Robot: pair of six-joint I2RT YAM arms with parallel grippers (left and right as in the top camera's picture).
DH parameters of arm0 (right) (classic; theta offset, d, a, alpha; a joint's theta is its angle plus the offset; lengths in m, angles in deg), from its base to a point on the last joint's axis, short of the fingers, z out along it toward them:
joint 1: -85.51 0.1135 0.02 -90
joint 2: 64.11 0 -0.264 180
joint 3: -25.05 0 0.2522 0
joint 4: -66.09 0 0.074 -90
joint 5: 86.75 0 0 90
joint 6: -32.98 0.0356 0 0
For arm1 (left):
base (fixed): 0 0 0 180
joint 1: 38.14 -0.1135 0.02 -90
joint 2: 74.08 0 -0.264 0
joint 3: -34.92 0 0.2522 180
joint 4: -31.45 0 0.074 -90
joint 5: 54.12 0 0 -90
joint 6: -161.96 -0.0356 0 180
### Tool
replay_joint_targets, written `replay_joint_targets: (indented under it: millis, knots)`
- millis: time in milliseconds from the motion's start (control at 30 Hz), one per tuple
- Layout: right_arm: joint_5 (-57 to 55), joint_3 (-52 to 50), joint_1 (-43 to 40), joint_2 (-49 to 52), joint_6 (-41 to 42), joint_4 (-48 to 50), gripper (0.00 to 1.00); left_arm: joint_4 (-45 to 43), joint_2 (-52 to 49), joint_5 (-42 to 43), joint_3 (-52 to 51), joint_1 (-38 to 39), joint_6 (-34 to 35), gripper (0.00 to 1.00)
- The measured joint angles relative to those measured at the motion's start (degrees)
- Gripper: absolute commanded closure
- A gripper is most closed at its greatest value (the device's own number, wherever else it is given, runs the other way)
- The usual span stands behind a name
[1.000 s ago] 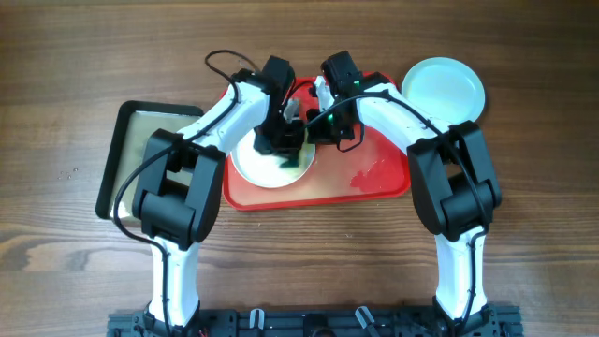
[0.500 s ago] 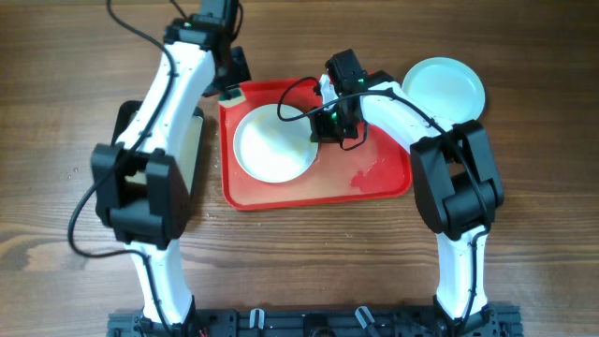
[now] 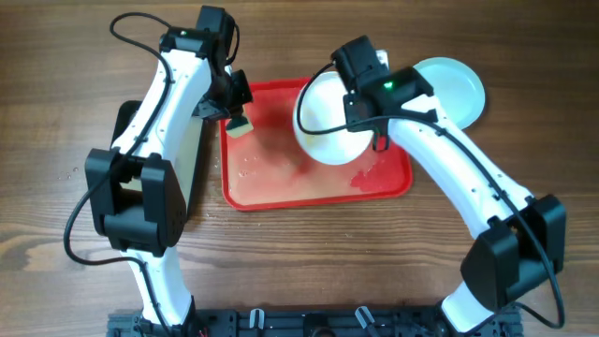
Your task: Clean dirty plates on tray and stack at the side
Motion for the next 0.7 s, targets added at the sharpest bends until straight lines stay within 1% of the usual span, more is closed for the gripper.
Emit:
replay_joint_targets:
  millis: [100,167,267,333,500,700]
  knots:
    - [-15.2,0.0,4.7,-1.5,0.3,-0.5,0.96,-0.9,0.0,0.9,-0.7,0.0,0.0,0.96]
    - [-27.1,0.0,10.4,-1.9,0.2,-0.5,0.96,-1.2,0.0,1.3,-0.7,0.1,0.0,0.96]
    - [-39.1,0.0,17.5,-1.9,0.2,-0.5,0.96,-1.4,0.0,1.6,-0.7,0.4,0.0,0.96]
    - [-45.3,0.0,20.5,-1.9,0.2,-0.5,0.96,-1.4,0.0,1.7,-0.7,0.9,0.0,0.96]
    - [-57.5,0.0,22.8,-1.9,0.2,-0.6,0.96,-1.4,0.0,1.7,-0.7,1.3,0.0,0.96]
    - [-60.2,0.0,23.4,-1.9,-0.1,-0.6,0.96,-1.4,0.0,1.7,-0.7,1.3,0.0,0.96]
